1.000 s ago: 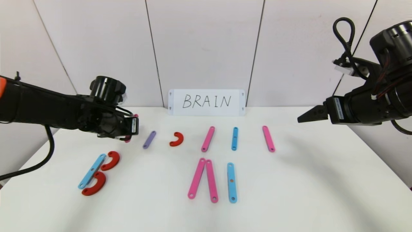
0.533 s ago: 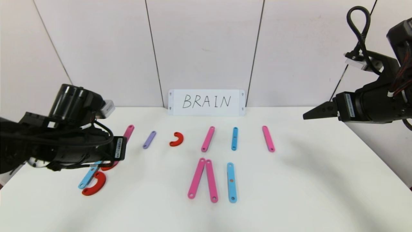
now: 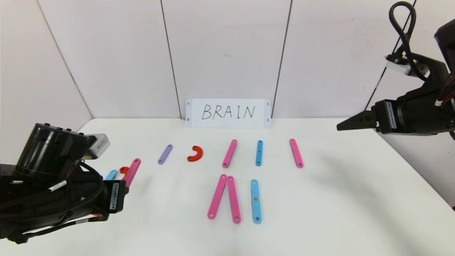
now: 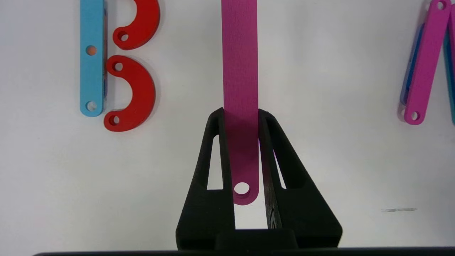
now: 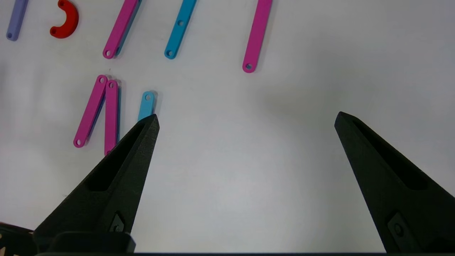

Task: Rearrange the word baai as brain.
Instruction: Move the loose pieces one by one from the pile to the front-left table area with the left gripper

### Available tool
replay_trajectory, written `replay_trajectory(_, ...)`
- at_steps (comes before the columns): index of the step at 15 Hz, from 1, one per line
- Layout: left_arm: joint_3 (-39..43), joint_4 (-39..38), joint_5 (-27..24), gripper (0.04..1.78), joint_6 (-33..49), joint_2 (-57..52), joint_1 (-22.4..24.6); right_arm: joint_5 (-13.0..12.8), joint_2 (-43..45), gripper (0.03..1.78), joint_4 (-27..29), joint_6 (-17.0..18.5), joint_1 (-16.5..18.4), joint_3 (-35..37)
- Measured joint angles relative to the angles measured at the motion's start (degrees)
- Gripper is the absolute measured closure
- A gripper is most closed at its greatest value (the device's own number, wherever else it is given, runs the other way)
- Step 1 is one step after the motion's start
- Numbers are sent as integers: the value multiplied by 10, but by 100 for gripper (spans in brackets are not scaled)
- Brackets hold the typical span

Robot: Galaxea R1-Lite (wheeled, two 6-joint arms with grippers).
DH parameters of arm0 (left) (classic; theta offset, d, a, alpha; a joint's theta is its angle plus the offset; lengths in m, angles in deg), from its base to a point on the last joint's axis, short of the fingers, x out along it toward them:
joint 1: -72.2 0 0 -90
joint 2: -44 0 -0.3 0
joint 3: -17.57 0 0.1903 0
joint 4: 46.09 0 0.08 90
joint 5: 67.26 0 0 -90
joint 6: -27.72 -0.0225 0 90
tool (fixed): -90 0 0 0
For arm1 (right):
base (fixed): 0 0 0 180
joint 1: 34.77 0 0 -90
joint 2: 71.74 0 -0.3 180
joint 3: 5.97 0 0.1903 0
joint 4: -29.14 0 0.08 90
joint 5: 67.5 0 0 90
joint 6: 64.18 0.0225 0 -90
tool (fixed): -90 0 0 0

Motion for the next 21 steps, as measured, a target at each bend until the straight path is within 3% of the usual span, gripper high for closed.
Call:
replay_trajectory(14,65,-142,18,155,21,101,-19,-1,-5,8,0,-1,-2,0)
replay_trajectory(21,73,-158,20,155,22,147,-28,-1,-6,8,0,-2,-4,1)
